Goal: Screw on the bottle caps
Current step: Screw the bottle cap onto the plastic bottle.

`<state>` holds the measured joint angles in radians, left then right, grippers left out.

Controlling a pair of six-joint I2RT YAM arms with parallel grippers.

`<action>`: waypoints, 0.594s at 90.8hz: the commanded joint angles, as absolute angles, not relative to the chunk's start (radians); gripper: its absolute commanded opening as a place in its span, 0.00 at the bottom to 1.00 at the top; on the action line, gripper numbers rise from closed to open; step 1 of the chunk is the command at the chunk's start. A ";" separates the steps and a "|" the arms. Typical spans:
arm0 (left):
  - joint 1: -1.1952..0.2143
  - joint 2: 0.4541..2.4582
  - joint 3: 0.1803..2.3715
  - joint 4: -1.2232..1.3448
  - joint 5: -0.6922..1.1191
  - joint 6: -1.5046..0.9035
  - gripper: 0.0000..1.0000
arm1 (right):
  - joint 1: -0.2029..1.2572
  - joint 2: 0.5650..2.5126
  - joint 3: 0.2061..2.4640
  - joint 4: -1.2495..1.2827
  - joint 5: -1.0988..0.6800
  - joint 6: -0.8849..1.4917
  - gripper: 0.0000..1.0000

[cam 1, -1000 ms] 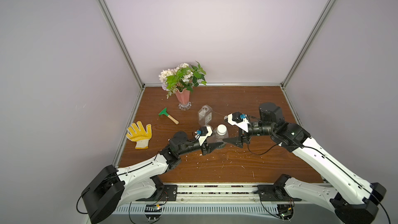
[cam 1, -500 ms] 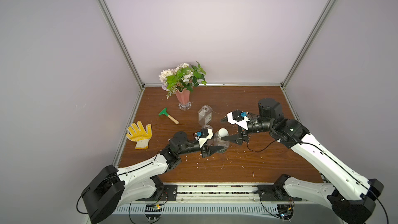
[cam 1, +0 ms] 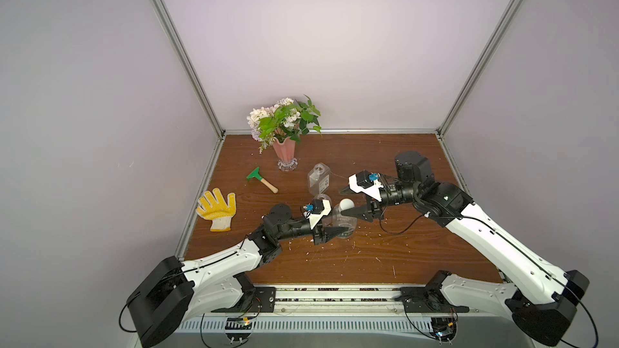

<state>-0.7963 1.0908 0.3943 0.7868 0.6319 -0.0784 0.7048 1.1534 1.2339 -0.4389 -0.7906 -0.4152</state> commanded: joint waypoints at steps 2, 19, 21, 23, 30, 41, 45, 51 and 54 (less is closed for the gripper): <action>-0.788 1.092 0.410 0.805 0.637 -0.079 0.55 | 0.705 1.141 1.242 -0.423 -0.809 -0.423 0.59; -0.787 1.092 0.412 0.807 0.623 -0.077 0.55 | 0.705 1.140 1.234 -0.420 -0.806 -0.423 0.54; -0.788 1.093 0.412 0.806 0.622 -0.077 0.55 | 0.704 1.141 1.233 -0.420 -0.805 -0.423 0.54; -0.788 1.093 0.411 0.807 0.623 -0.077 0.55 | 0.705 1.141 1.232 -0.420 -0.805 -0.423 0.53; -0.788 1.095 0.413 0.808 0.621 -0.078 0.55 | 0.705 1.141 1.228 -0.420 -0.802 -0.422 0.53; -0.788 1.096 0.415 0.811 0.611 -0.079 0.55 | 0.706 1.141 1.217 -0.420 -0.792 -0.423 0.52; -0.787 1.096 0.416 0.812 0.608 -0.078 0.55 | 0.704 1.141 1.212 -0.420 -0.790 -0.422 0.51; -0.788 1.095 0.419 0.813 0.603 -0.078 0.55 | 0.704 1.139 1.205 -0.418 -0.787 -0.421 0.50; -0.788 1.095 0.421 0.812 0.599 -0.079 0.55 | 0.705 1.139 1.200 -0.414 -0.785 -0.418 0.49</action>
<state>-0.7963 1.0969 0.3946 0.7868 0.6071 -0.0784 0.7048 1.1534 1.2125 -0.4374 -0.7898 -0.4187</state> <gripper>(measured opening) 0.555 0.501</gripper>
